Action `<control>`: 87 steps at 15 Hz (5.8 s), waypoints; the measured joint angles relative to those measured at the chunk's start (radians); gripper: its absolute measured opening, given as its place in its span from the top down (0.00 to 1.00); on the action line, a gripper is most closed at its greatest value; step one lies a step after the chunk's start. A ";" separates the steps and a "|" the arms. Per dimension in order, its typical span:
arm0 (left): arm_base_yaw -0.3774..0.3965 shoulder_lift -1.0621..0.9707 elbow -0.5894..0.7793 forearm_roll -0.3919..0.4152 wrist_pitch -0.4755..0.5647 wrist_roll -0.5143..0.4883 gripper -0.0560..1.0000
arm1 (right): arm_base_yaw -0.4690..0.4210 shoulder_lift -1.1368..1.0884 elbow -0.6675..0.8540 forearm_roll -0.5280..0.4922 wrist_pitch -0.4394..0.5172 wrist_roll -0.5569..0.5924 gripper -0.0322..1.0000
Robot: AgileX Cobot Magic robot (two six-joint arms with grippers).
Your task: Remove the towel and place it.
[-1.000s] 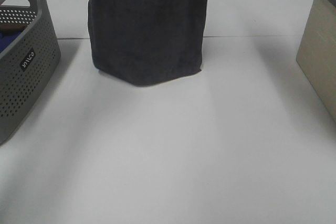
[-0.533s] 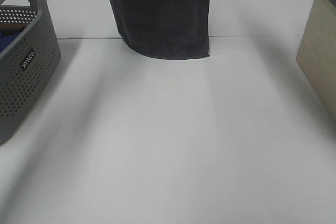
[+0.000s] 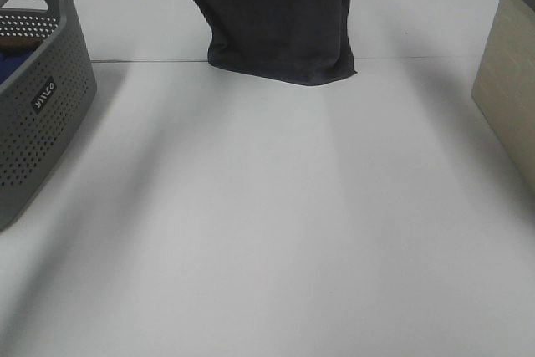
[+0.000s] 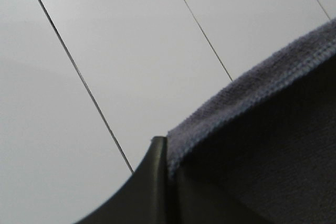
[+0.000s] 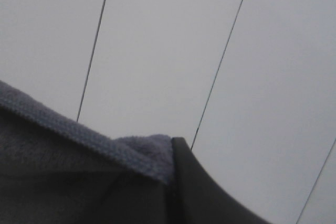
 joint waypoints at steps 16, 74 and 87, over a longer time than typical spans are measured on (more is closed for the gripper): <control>-0.077 -0.215 0.201 -0.182 1.227 -0.154 0.95 | 0.005 -0.156 0.108 0.551 1.006 -0.275 0.96; -0.424 -0.781 1.979 -0.755 1.164 -0.019 0.95 | 0.006 -0.795 1.802 0.953 0.938 -0.205 0.96; -0.424 -0.573 1.827 -0.715 1.220 0.011 0.95 | 0.004 -0.566 1.806 1.057 0.818 -0.378 0.92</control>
